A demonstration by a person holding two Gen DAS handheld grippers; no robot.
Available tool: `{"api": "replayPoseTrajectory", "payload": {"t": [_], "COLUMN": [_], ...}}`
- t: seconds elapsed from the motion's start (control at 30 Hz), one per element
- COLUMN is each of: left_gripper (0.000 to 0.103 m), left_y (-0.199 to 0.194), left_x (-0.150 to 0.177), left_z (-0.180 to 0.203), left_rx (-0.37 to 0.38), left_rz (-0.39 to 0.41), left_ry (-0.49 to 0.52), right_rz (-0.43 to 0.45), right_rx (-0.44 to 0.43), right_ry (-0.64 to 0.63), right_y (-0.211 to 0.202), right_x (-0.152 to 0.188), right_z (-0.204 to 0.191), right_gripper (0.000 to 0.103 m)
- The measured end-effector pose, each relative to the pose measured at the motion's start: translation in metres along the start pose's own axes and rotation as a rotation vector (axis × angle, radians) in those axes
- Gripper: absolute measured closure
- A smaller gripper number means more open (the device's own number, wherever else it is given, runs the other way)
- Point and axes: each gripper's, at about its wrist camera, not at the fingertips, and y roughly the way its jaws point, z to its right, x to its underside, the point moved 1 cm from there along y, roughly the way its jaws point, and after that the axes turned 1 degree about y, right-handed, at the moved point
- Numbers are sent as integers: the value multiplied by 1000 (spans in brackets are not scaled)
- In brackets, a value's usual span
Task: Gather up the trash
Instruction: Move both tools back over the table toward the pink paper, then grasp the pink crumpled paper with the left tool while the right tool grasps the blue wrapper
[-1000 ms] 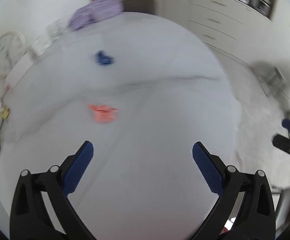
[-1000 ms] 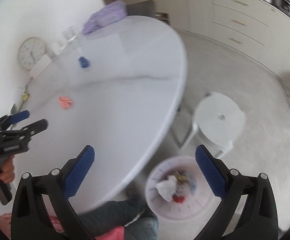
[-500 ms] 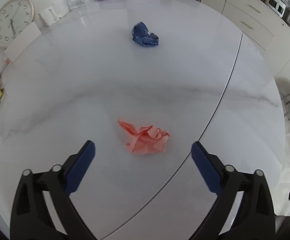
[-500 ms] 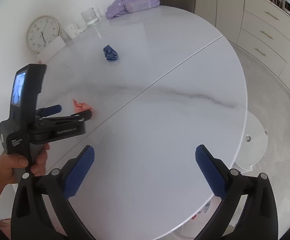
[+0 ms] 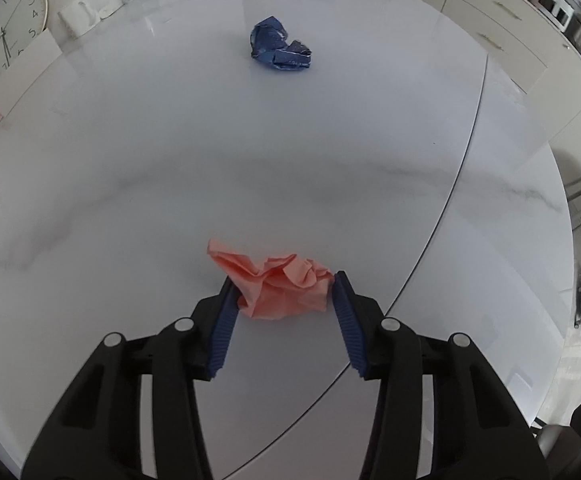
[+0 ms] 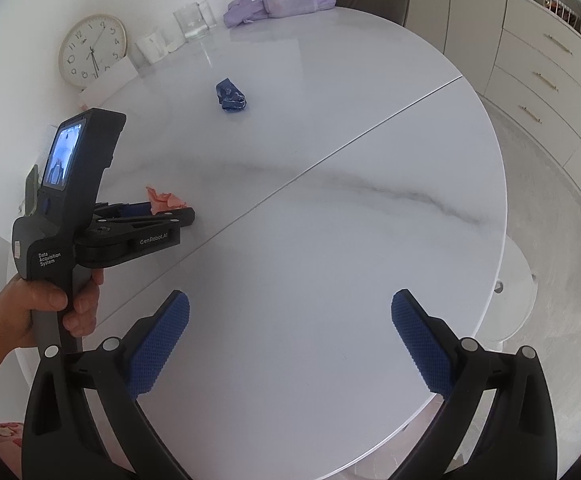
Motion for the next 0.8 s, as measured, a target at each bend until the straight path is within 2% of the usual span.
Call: {"api": "replayPoseTrajectory", "payload": {"t": [0.17,0.33,0.6,0.8], "left_gripper": [60,60,59,59], "left_y": [-3,-28,-64,-73], "left_x": [2,4,6,3], "left_z": [3,-11,-36,-68], "left_rx": [-50,-18,-47,11], "left_rz": [-9,11,79,117], "left_ry": [16,-62,-82,-139], "right_rz": [-1,-18,-49,-91], "right_rx": [5,9,18,7], "right_ry": [-9,-31,-133,-232], "right_y": [-2,6,40,80], "right_x": [4,0,-49,-101], "right_z": [1,2,-28,-65], "right_gripper": [3,3,3,3]}}
